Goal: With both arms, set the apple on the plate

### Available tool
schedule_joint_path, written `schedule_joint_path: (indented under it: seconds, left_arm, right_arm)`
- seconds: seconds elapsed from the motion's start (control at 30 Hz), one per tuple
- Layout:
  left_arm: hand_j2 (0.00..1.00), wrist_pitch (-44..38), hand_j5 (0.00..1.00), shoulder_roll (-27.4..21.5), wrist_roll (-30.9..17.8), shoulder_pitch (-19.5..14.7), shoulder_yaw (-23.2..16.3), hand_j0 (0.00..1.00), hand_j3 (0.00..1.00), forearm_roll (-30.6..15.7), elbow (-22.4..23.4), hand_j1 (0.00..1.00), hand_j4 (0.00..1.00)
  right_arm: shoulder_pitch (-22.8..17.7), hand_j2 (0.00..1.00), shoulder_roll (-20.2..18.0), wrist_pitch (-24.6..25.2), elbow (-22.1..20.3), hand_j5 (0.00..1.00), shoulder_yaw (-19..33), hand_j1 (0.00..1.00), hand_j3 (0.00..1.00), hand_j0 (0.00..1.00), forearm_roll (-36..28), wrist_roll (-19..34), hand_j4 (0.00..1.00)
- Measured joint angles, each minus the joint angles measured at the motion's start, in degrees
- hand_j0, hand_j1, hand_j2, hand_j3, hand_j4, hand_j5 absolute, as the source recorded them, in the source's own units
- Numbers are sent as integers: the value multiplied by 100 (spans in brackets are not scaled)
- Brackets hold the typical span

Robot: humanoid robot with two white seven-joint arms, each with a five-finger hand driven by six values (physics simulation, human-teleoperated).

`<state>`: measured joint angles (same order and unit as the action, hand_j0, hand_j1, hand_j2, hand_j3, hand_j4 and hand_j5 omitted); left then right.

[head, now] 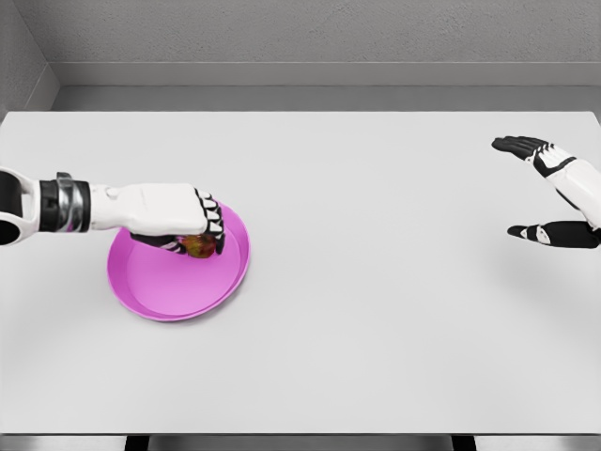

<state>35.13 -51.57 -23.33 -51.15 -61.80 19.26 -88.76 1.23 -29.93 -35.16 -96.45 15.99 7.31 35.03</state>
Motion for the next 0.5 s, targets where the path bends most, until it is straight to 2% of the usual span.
schedule_joint_path:
  seconds: [0.4, 0.47, 0.5]
  left_arm:
    - [100, -3, 100, -155, 14, 26, 308, 100, 100, -12, 93, 100, 100]
    - [100, -2, 100, -296, 14, 229, 452, 100, 100, -10, 99, 100, 100]
    - [100, -9, 100, -385, 18, 465, 586, 100, 100, -27, 102, 100, 100]
  right_arm:
    - [-9, 100, 0, 0, 1, 100, 0, 100, 100, 100, 0, 0, 100]
    - [-9, 100, 0, 0, -1, 100, 0, 100, 100, 100, 0, 0, 100]
    - [-9, 100, -1, 0, -1, 100, 0, 100, 100, 100, 0, 0, 100]
